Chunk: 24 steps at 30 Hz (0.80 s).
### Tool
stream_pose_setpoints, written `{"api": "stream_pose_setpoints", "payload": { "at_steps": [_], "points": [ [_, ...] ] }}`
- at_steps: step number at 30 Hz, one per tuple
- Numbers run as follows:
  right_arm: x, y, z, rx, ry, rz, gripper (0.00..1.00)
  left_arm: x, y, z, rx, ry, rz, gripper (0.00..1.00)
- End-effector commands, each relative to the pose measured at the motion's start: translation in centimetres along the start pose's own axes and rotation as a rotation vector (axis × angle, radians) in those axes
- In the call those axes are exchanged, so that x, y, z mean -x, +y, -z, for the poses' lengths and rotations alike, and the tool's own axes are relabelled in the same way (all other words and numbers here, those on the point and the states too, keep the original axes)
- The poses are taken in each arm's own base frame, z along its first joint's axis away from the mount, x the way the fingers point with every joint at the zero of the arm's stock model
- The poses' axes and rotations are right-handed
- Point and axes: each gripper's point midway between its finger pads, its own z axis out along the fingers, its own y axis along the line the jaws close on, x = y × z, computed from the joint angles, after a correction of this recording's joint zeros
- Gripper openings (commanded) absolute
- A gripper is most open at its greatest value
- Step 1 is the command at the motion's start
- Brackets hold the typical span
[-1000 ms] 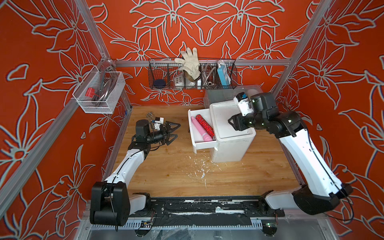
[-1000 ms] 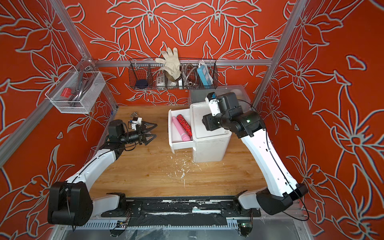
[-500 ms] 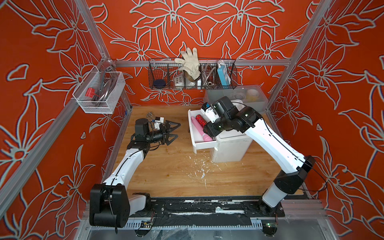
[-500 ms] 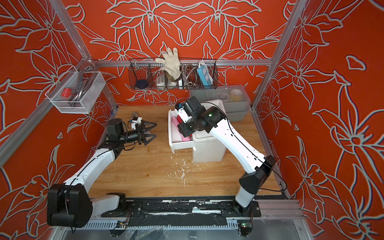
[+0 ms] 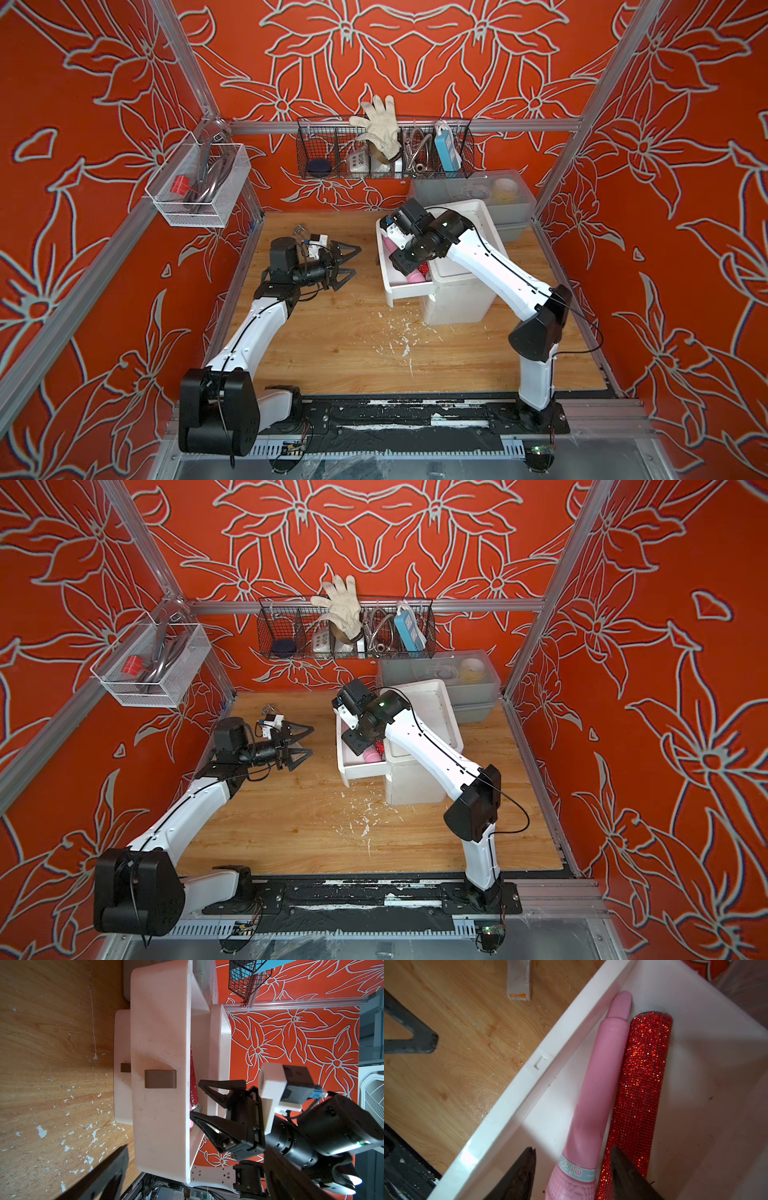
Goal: Take the microphone out of the drawer
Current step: Pick up the microphone from the drawer.
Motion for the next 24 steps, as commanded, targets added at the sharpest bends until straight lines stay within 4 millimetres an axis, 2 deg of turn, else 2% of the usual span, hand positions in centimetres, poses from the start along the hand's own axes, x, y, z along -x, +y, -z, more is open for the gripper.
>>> {"api": "stream_pose_setpoints", "payload": {
  "at_steps": [1,7,14,24],
  "points": [
    [-0.2,-0.3,-0.2,-0.027,0.031,0.018,0.60,-0.3,-0.6,0.3,-0.018,-0.009,-0.038,1.00],
    [-0.2,-0.5,-1.7,-0.044,0.050,0.004,0.55,-0.3,-0.2,0.3,-0.012,-0.015,-0.034,1.00],
    [-0.7,-0.3,-3.2,-0.040,0.089,-0.011,0.55,-0.2,-0.2,0.4,-0.011,-0.022,-0.033,1.00],
    [-1.6,-0.8,-4.5,-0.077,0.127,-0.031,0.52,-0.2,-0.2,0.4,-0.012,-0.025,-0.032,1.00]
  ]
}}
